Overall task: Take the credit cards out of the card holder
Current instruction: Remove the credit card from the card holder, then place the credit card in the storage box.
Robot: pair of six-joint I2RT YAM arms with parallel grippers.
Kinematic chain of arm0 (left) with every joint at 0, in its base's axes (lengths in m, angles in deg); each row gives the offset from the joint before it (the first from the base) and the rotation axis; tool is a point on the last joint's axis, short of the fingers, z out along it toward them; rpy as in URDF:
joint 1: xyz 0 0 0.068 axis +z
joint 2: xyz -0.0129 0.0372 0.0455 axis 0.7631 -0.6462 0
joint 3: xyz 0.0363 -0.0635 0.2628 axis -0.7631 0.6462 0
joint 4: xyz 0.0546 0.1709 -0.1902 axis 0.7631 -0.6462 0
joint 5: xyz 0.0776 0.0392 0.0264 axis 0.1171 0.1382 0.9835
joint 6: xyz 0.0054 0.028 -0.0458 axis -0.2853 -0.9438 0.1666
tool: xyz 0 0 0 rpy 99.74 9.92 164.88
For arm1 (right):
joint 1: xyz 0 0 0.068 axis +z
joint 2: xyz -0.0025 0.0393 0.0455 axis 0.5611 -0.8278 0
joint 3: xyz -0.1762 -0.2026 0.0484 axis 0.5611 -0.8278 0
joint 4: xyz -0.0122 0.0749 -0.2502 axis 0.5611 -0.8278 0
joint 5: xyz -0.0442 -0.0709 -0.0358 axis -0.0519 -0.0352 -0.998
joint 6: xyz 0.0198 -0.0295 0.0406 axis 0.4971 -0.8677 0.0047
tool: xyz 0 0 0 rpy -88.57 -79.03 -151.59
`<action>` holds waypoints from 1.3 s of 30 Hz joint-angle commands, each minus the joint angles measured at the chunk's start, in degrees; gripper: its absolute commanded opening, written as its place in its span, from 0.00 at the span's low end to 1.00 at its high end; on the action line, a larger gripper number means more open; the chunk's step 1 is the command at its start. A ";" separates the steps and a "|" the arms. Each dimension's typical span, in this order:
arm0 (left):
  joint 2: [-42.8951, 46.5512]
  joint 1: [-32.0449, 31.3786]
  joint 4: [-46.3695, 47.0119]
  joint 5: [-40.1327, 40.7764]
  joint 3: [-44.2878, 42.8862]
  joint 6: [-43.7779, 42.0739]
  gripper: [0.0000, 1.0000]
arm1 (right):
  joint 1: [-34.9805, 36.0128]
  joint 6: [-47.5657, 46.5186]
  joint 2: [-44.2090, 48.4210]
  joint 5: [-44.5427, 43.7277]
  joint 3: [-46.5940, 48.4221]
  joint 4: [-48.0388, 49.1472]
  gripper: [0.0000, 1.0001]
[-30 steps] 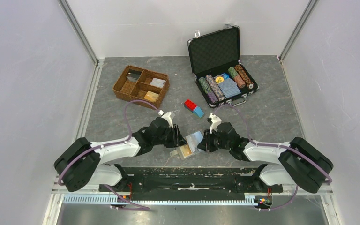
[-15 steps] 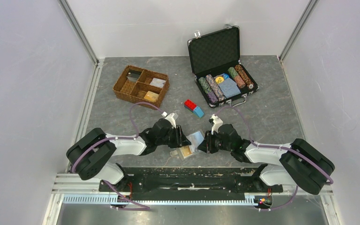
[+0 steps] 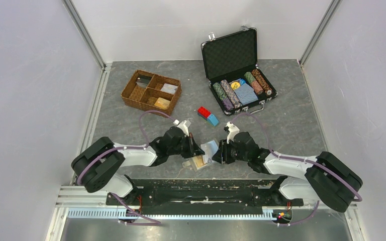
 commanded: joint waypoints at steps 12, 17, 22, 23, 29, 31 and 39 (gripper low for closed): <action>17.72 -0.02 -23.32 12.37 -2.15 -0.58 0.02 | -0.79 -8.22 11.99 -7.77 6.55 -12.09 0.46; 24.37 0.05 -28.09 15.62 -2.73 -1.08 0.02 | -0.90 -9.38 14.50 -6.49 7.46 -11.96 0.47; 30.12 0.05 -31.43 18.05 -3.75 -3.00 0.02 | -0.79 -9.05 16.16 -3.90 7.28 -10.41 0.47; 31.52 0.09 -30.94 17.71 -3.55 -3.19 0.02 | -0.80 -8.89 16.49 -2.63 6.95 -9.25 0.47; 37.67 0.09 -23.11 8.60 -1.60 -4.61 0.02 | -0.90 -5.87 17.99 7.64 4.93 -0.36 0.51; 38.93 0.05 -20.62 4.93 -1.22 -4.95 0.02 | -0.86 -3.84 18.54 10.35 3.99 3.41 0.53; 40.85 0.09 -13.16 -0.09 2.20 -3.38 0.02 | -0.88 1.63 17.99 16.16 2.72 12.70 0.58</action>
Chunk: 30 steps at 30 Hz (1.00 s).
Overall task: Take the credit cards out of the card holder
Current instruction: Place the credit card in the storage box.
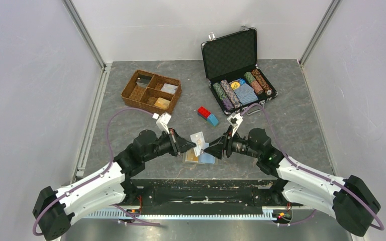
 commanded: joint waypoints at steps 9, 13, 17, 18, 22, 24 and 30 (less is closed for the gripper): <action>-2.24 0.05 15.11 -8.33 3.21 2.07 0.02 | -0.16 8.86 -2.26 10.07 -2.93 17.47 0.33; -1.85 0.05 12.49 -8.49 2.00 1.19 0.16 | -0.28 6.90 -0.86 10.27 -3.22 15.85 0.02; 0.58 0.05 3.49 -7.69 -1.44 -3.19 0.35 | -0.55 1.34 0.81 13.31 -2.38 10.19 0.00; 1.04 0.14 0.61 -7.57 -2.49 -4.35 0.39 | -0.55 -0.04 1.07 14.24 -1.91 8.76 0.00; 2.55 0.08 -10.92 -7.65 -7.37 -10.45 0.47 | -0.57 -4.90 2.94 17.57 -0.33 2.22 0.00; 2.80 0.07 -16.15 -8.27 -10.07 -13.42 0.50 | -0.54 -6.69 3.42 20.21 0.32 -0.08 0.00; -1.73 0.05 -21.97 -16.28 -15.74 -18.92 0.53 | -0.53 -8.39 3.06 25.97 1.13 -1.89 0.00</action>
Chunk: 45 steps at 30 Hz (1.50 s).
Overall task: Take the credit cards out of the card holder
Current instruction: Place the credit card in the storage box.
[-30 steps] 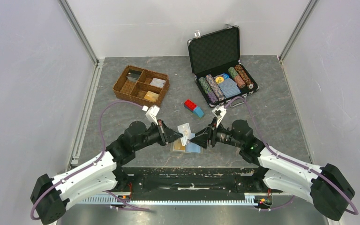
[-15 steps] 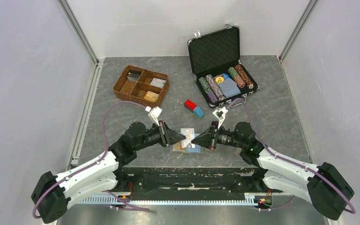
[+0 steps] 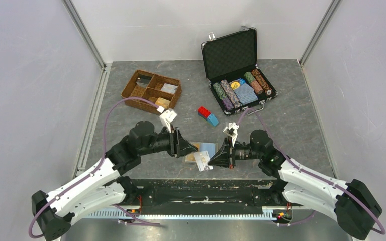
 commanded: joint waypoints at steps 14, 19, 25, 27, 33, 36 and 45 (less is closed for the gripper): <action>-11.17 -0.19 0.22 -16.92 -5.42 -8.51 0.41 | -0.02 -0.91 -0.08 6.97 1.59 0.55 0.00; -11.66 -0.19 -0.63 -16.50 -6.00 -9.26 0.12 | -0.03 -1.02 -0.27 6.89 1.84 0.51 0.00; -10.41 -0.11 -3.47 -10.96 -7.36 -10.00 0.02 | 0.02 -1.17 0.36 3.01 3.16 -2.23 0.21; -10.20 0.03 -4.49 -8.86 -8.04 -10.38 0.02 | -0.03 -1.36 1.99 -0.44 3.75 -3.81 0.34; -10.62 2.09 -6.91 2.80 -9.96 -10.18 0.02 | -0.07 -2.40 9.75 -13.06 4.58 -9.57 0.87; -11.34 6.08 -5.74 7.78 -10.55 -9.69 0.02 | -0.02 -2.79 13.21 -17.50 4.49 -11.79 0.98; -16.93 30.57 4.43 6.75 -13.74 -8.19 0.02 | -0.05 -1.72 16.39 -21.99 2.68 -12.90 0.98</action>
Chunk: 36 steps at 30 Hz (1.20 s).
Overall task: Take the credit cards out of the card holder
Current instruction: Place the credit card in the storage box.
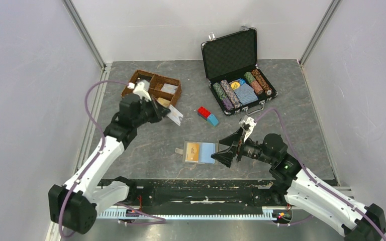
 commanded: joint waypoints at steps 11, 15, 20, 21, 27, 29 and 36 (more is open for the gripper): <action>-25.48 19.45 18.74 -1.41 -17.74 2.41 0.02 | 0.08 -0.09 -2.27 -3.04 -0.03 2.15 0.98; -34.99 21.94 24.34 -7.45 -21.78 5.57 0.02 | 0.13 -0.50 -3.19 -2.97 0.01 2.19 0.98; -44.87 22.28 28.46 -13.30 -27.16 6.02 0.02 | 0.09 -1.29 -4.18 -3.58 0.28 2.41 0.98; -46.42 22.25 29.02 -13.74 -28.04 5.94 0.02 | 0.09 -1.43 -4.46 -3.69 0.29 2.40 0.98; -52.44 22.28 29.55 -15.93 -31.23 5.04 0.02 | 0.07 -1.79 -6.90 -3.77 0.68 2.76 0.98; -53.61 22.28 29.90 -16.17 -31.58 4.93 0.02 | 0.08 -1.68 -7.45 -3.98 0.56 3.31 0.98; -56.03 22.28 30.29 -16.96 -32.69 4.01 0.02 | 0.08 -1.10 -9.14 -4.16 0.46 4.88 0.98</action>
